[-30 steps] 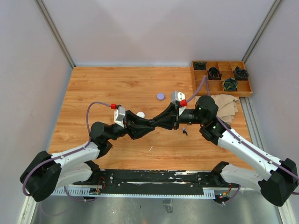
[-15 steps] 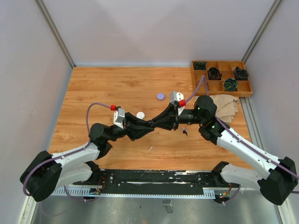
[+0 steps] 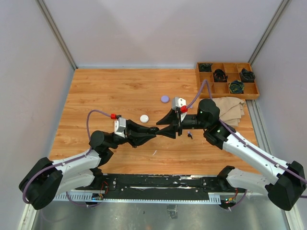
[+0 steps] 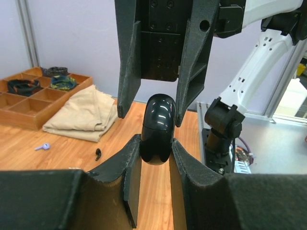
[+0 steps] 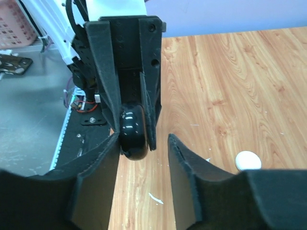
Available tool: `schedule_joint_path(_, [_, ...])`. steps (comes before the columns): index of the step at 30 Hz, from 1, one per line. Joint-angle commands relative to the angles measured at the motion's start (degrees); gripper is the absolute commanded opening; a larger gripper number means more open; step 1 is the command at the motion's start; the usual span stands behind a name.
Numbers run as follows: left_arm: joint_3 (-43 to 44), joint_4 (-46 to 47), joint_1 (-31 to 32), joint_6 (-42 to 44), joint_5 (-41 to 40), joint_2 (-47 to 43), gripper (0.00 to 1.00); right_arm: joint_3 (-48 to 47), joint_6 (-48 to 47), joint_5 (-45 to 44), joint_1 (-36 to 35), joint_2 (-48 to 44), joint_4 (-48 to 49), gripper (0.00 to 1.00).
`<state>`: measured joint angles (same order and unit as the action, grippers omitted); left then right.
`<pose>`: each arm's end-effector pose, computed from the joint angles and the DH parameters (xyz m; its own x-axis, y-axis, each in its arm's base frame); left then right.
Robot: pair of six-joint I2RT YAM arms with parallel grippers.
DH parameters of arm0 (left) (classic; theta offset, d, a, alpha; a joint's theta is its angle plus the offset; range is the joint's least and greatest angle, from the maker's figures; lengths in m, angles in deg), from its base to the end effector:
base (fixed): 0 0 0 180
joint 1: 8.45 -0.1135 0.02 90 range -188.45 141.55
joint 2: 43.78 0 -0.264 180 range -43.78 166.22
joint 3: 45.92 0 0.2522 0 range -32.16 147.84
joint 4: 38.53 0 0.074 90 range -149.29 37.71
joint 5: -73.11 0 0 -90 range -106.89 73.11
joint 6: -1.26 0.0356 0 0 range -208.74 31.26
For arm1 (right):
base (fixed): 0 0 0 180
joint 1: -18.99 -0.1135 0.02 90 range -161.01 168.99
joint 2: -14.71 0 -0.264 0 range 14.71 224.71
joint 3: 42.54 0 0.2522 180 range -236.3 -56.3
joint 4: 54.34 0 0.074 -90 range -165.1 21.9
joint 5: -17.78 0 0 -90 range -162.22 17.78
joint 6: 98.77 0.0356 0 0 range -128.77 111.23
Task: Insert the wireless bluetooth earbuds into the charging case
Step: Open the charging case.
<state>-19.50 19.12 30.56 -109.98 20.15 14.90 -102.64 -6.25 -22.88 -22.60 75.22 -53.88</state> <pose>0.1330 -0.1354 0.2483 -0.0247 -0.3522 -0.9356 0.9831 0.1611 -0.0865 0.1611 0.1791 0.3416 -0.0433 -0.0001 -0.9991 -0.9989 -0.0162 0.0433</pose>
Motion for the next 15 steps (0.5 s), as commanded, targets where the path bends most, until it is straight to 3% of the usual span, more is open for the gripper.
schedule_joint_path(1, [-0.45, 2.89, -0.21, 3.60, 0.96, -1.85, 0.00, -1.93, -4.91, -3.18, -0.77, -1.20, -4.12, 0.47])
schedule_joint_path(8, [-0.19, 1.96, -0.31, 4.45, 2.47, -1.51, 0.00, -2.46, -6.92, -6.16, -1.81, -1.15, -5.82, 0.55])
schedule_joint_path(15, [0.05, -1.89, -0.22, 7.75, 4.54, -1.49, 0.00, -2.52, -6.58, -8.08, -1.87, -2.75, -5.56, 0.56])
